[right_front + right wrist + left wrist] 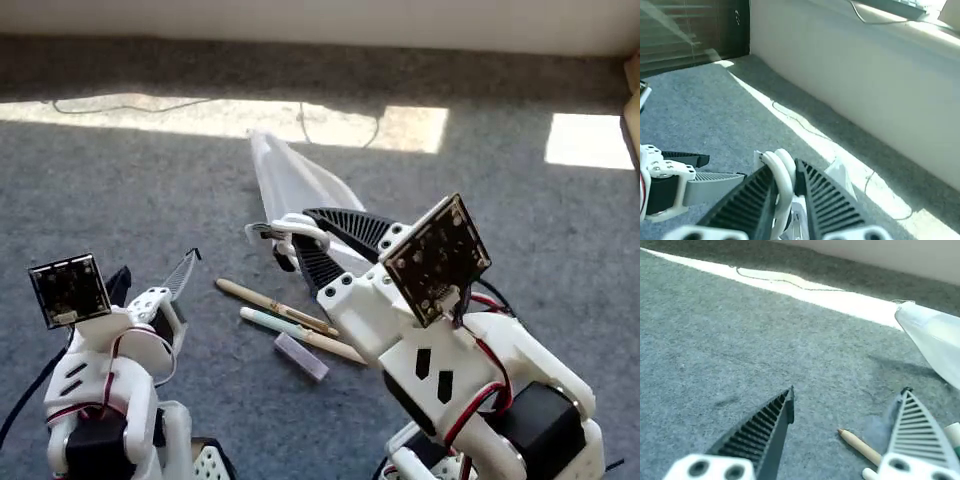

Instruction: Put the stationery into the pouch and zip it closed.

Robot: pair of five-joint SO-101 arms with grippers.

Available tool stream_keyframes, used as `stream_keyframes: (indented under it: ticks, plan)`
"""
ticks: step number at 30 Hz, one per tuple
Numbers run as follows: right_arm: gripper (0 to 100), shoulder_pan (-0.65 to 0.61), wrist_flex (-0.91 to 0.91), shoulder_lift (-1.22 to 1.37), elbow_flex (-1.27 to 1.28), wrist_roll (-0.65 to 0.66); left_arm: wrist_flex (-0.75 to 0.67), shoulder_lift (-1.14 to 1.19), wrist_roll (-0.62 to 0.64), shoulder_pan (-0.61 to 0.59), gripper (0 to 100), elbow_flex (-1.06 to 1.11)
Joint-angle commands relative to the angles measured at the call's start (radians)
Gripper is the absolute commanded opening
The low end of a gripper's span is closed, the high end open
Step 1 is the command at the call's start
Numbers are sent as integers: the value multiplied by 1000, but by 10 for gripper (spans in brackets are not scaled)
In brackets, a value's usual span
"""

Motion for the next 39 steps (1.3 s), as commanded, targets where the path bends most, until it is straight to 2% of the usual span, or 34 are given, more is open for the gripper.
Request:
stream_keyframes:
  ticks: [1,9,17,23,26,30,33,39]
  plan:
    - [6,-24,-101,-19,-50,26,2,4,55,42,308,-101]
    - [6,-25,-81,-25,-48,20,-5,4,133,142,306,-170]
    - [6,-25,-8,-27,-48,20,0,5,137,277,309,-170]
    - [6,-19,4,-25,-47,20,3,4,132,300,309,-171]
    - [6,-19,4,-25,-47,20,55,2,75,302,309,-196]
    - [6,-18,1,-25,-47,20,137,4,63,302,309,-266]
    - [6,-18,-2,-22,-47,20,150,4,26,308,309,-269]
    - [6,-18,-2,-22,-47,20,180,7,-15,440,309,-254]
